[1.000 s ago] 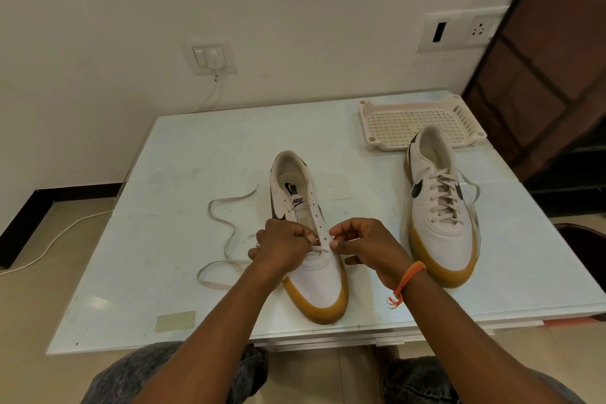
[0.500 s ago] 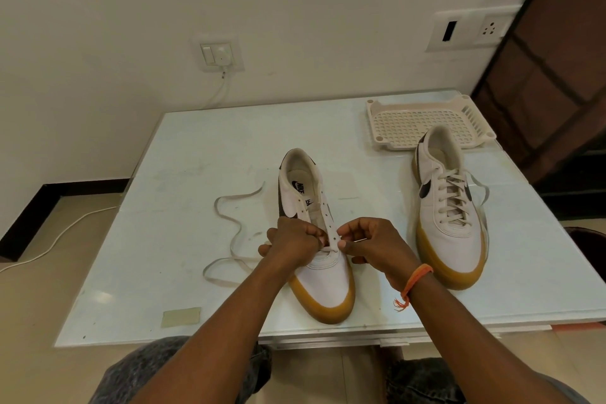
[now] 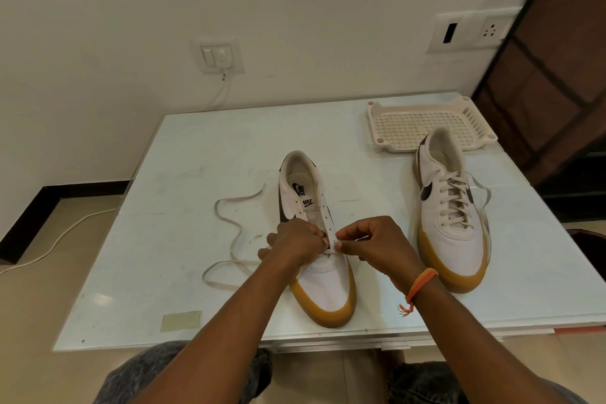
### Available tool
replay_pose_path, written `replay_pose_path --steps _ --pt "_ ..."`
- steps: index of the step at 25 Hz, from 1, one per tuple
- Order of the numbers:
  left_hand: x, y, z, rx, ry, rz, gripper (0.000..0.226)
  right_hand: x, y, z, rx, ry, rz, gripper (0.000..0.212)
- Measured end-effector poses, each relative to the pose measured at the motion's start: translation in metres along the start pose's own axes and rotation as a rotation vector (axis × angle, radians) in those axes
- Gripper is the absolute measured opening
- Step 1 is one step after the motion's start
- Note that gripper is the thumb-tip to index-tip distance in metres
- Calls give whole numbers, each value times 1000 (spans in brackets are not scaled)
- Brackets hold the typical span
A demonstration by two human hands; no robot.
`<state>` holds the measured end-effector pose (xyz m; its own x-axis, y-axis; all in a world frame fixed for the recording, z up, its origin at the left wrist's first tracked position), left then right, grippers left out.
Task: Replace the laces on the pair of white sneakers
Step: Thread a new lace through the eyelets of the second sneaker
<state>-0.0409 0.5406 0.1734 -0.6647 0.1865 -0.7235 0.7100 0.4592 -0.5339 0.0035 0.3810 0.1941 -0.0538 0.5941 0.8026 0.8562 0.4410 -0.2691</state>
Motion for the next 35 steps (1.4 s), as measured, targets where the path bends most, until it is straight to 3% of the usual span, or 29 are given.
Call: replay_pose_path --steps 6,12,14,16,19,23,28,30,32,34,35 --pt "-2 0 -1 9 180 1 30 0 1 6 -191 -96 -13 12" --pt "-5 -3 0 38 145 -31 49 10 -2 7 -138 -364 -152 8" --pt "-12 -6 -5 58 203 7 38 10 -1 8 -139 -398 -115 6" --pt "-21 -12 -11 63 259 58 31 11 -1 2 -129 -274 -58 12" --pt "-17 -7 -15 100 191 50 31 3 0 -32 -180 138 69 11" --pt "-15 -4 -17 89 208 31 32 -14 7 -68 -285 513 167 16" --pt "-15 -7 -20 96 210 5 51 -23 8 -80 -515 803 193 12" --pt "-17 -11 -17 111 184 -19 58 -20 8 -63 -429 699 257 16" --pt "-14 -6 -13 146 153 -26 58 -13 7 -35 -191 527 300 27" --pt "-6 6 -10 177 102 -14 57 -4 5 -10 -36 289 232 32" --pt "-2 13 -8 181 78 -12 60 -1 5 -4 -40 147 142 28"
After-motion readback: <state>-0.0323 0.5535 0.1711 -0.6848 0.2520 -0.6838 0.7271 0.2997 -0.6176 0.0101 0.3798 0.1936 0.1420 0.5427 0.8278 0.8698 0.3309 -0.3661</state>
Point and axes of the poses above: each hand's wrist, its own y-axis towards the middle knuckle, its own z-axis out of the palm, x = y × z, the point moved 4 cm from there along y, towards the middle knuckle, and after that the axes turned 12 degrees about -y, right-handed, at the moved point
